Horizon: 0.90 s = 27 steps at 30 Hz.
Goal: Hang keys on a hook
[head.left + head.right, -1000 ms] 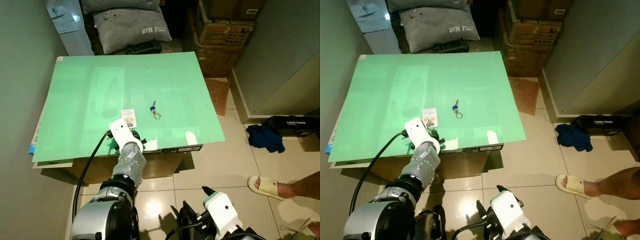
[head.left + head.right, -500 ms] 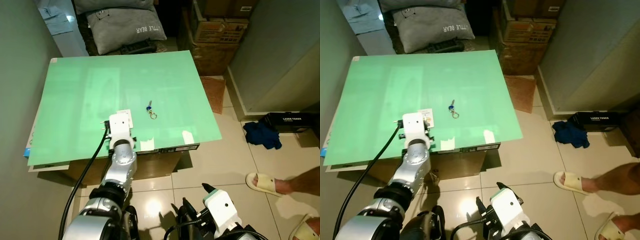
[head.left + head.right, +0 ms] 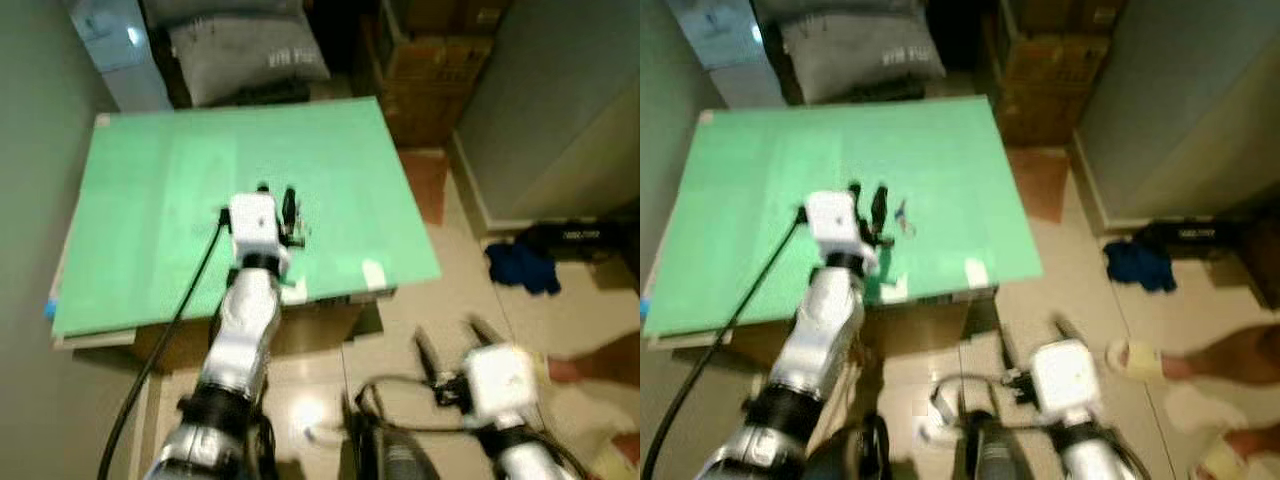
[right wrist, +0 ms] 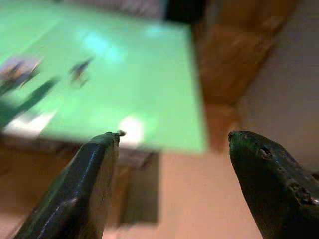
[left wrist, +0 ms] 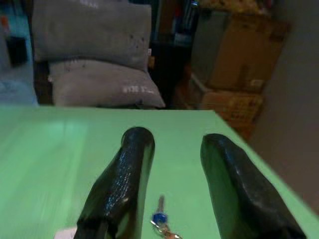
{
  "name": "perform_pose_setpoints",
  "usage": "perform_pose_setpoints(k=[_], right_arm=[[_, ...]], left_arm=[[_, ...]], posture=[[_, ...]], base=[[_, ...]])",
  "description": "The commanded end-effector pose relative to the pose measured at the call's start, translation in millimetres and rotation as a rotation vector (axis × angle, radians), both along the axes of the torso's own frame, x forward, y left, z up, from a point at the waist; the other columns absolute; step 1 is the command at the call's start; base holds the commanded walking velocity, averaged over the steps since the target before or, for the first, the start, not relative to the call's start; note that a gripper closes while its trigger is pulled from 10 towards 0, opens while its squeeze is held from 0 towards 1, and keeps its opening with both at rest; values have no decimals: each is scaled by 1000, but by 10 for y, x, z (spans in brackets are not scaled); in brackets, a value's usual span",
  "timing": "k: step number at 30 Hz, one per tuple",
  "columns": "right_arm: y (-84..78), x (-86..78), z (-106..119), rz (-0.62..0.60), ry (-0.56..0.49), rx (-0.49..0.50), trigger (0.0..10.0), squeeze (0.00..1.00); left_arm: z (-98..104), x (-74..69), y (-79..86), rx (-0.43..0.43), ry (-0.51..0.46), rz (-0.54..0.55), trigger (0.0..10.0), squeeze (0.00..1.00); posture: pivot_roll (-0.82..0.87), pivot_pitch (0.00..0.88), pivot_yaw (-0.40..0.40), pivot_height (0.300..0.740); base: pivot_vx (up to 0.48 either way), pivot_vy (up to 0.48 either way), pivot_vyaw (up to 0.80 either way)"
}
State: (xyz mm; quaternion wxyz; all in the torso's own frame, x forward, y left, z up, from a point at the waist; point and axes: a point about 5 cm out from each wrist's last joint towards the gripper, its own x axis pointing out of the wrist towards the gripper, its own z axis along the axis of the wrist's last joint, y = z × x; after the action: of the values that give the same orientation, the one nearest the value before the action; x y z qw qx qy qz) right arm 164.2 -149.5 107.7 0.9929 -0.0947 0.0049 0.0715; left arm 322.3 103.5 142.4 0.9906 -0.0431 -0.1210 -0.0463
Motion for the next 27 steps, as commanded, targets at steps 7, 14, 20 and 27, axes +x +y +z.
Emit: perform_pose_setpoints(k=[7,14,20,27], right_arm=[[-13,4,14,-49,2,29,10000,0],[36,56,-41,2,31,20,10000,0],[33,66,-92,30,65,13,10000,0],[41,81,-130,51,84,9,10000,0]], left_arm=[[-132,-354,77,-60,121,-2,10000,0],[-143,-376,40,-58,170,12,10000,0],[-193,-397,115,-36,213,40,10000,0],[-211,-385,152,-52,237,89,10000,0]], posture=[[-218,258,-14,740],[-218,254,-22,740],[-217,249,-26,740],[-217,246,-27,740]], base=[[191,0,0],[480,0,0],[480,0,0],[479,0,0]])
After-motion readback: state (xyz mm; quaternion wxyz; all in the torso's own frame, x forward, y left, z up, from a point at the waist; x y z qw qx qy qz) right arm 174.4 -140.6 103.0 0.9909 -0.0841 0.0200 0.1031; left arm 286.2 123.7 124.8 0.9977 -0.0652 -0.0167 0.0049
